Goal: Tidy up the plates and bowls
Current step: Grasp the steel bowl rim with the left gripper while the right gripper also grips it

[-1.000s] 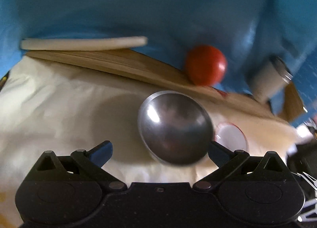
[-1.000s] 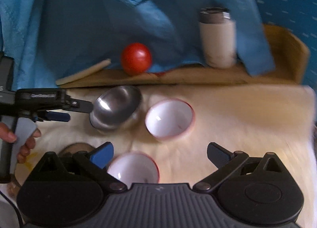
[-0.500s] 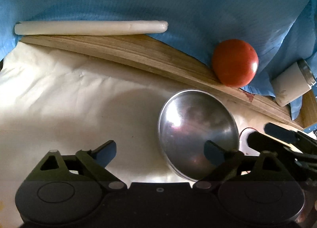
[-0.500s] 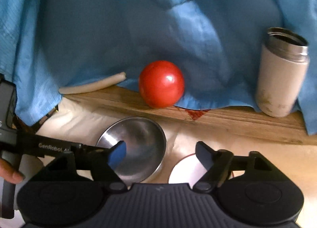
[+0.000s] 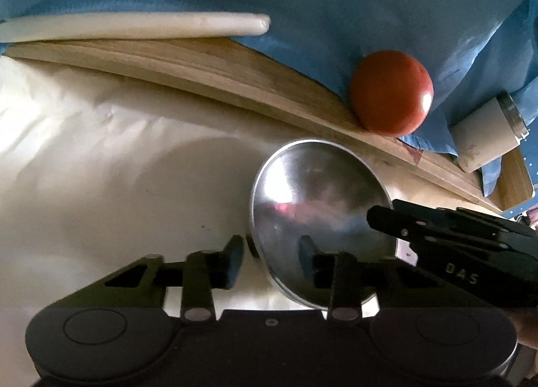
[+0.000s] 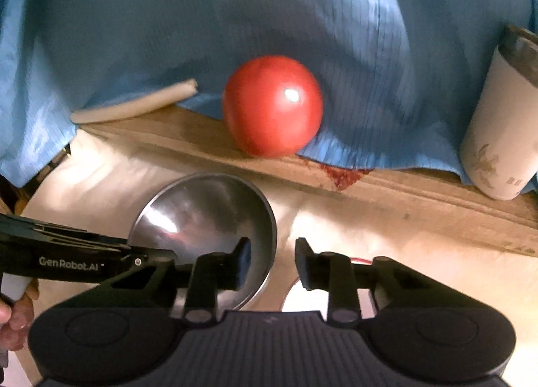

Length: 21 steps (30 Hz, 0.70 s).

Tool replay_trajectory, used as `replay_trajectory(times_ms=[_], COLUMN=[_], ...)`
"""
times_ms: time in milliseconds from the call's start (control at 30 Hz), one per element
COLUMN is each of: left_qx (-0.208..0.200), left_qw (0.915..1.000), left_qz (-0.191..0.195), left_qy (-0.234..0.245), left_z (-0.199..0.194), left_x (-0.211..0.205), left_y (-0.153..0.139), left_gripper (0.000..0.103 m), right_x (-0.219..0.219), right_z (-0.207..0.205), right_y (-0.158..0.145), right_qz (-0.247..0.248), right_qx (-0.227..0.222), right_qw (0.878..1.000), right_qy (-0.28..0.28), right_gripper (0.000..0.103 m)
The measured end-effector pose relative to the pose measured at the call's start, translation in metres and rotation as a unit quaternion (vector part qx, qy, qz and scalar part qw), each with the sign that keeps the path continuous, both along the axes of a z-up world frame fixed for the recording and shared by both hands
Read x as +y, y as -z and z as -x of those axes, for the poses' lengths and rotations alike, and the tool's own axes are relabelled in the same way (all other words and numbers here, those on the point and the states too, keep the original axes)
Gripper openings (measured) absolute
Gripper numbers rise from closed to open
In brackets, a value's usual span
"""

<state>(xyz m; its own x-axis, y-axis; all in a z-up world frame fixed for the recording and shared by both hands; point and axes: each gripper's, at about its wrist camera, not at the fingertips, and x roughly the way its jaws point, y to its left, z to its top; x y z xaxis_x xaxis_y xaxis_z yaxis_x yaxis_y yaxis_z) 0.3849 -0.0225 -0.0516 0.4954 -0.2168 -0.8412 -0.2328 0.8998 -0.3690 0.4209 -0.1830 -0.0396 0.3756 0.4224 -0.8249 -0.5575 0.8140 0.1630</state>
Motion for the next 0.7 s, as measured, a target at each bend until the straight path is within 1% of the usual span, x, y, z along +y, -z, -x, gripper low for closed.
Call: replay_trajectory(times_ms=[67,133,200,333,467,533,700], left_qx=[0.007,0.011,0.013,0.006,-0.002,-0.008,-0.022], left_qw=[0.9999,0.9997,0.9994,0.9992,0.9994,0.9995,0.9998], left_qz=[-0.004,-0.004,0.002,0.002,-0.005,-0.003,-0.002], left_qy=[-0.008,-0.022,-0.032,-0.039,-0.033,-0.03,0.0], left_z=[0.0,0.002,0.004,0.011,0.017,0.02,0.023], left_x=[-0.001,0.0,0.001,0.0,-0.004,-0.007,-0.026], left_y=[0.001,0.002,0.002,-0.007,-0.023,-0.031,-0.05], left_gripper=[0.024,0.019,0.018,0.017,0.017,0.017,0.017], right_x=[0.002,0.004,0.005,-0.001,-0.013,-0.022,-0.049], right_z=[0.001,0.001,0.0,0.007,0.016,0.022,0.036], right_y=[0.001,0.001,0.001,-0.006,-0.018,-0.026,-0.045], right_qz=[0.0,0.007,0.005,-0.004,-0.02,-0.028,-0.043], right_qx=[0.003,-0.001,0.009,0.012,0.012,0.009,0.0], right_qw=[1.0,1.0,1.0,1.0,0.999,0.999,0.996], right_qy=[0.0,0.006,0.015,0.023,0.035,0.043,0.072], right_gripper=[0.017,0.013,0.008,0.008,0.008,0.008,0.009])
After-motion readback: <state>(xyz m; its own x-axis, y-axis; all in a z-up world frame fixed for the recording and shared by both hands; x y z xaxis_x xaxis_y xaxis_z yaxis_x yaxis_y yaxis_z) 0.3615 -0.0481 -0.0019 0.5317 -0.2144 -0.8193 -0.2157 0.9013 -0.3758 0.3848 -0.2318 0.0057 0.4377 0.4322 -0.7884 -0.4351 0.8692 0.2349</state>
